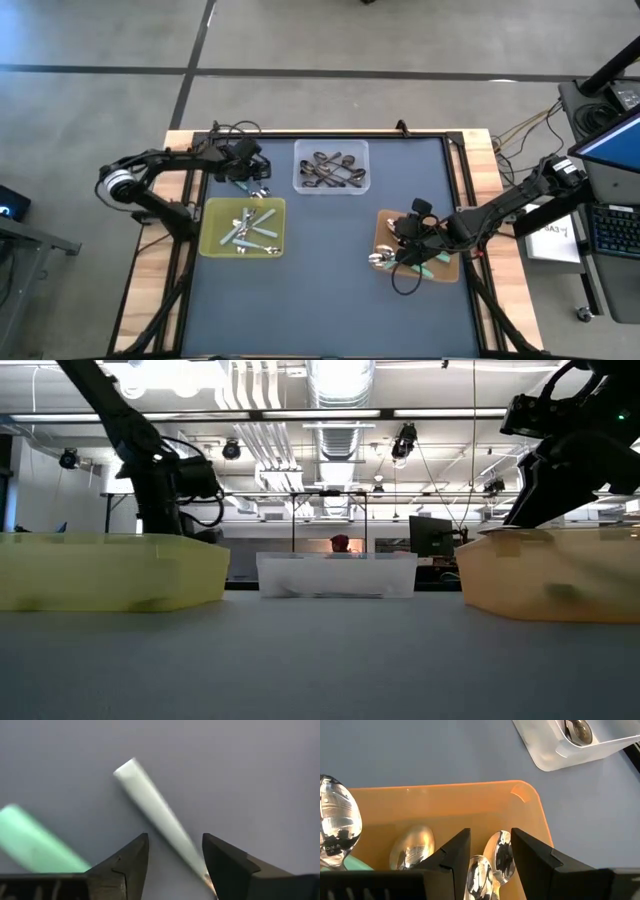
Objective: Sort silverware by color (type)
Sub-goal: Put the blue spoon into the yellow bin
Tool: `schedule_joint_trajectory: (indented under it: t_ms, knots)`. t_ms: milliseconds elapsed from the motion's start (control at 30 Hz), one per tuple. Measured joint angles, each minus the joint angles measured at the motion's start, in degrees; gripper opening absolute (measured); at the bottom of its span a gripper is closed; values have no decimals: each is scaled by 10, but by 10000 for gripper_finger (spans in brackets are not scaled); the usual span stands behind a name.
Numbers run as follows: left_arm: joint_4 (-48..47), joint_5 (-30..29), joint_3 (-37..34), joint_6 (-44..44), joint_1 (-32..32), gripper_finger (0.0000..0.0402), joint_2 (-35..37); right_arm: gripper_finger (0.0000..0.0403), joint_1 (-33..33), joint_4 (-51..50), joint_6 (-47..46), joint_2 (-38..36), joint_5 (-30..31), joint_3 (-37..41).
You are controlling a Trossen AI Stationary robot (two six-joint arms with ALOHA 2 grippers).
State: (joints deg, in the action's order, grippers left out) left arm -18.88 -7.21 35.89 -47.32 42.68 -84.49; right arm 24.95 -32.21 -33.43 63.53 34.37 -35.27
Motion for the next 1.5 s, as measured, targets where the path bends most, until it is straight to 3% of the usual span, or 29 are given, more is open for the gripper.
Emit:
schedule_joint_trajectory:
  t_ms: [233, 533, 633, 833, 1033, 1267, 1500]
  knots:
    - [-52, -15, 76, 73, -1, 165, -56, 132, 0, 0, 0, 0, 0, 0]
    - [-55, -29, 63, 64, -4, 156, -79, 132, 0, 0, 0, 0, 0, 0]
    - [-58, -30, 59, 78, -4, 123, -71, 132, 0, 0, 0, 0, 0, 0]
    - [-52, -33, 56, 120, -4, 20, -67, 132, 0, 0, 0, 0, 0, 0]
    - [-34, -26, 75, 181, -7, 30, -66, 132, 0, 1, 0, 0, 0, 0]
    - [-17, 25, 143, 243, -31, 19, -51, 132, 0, 1, 0, 0, 0, 0]
    - [-32, 42, 163, 309, -88, 19, 13, 132, 0, 1, 0, 0, 0, 0]
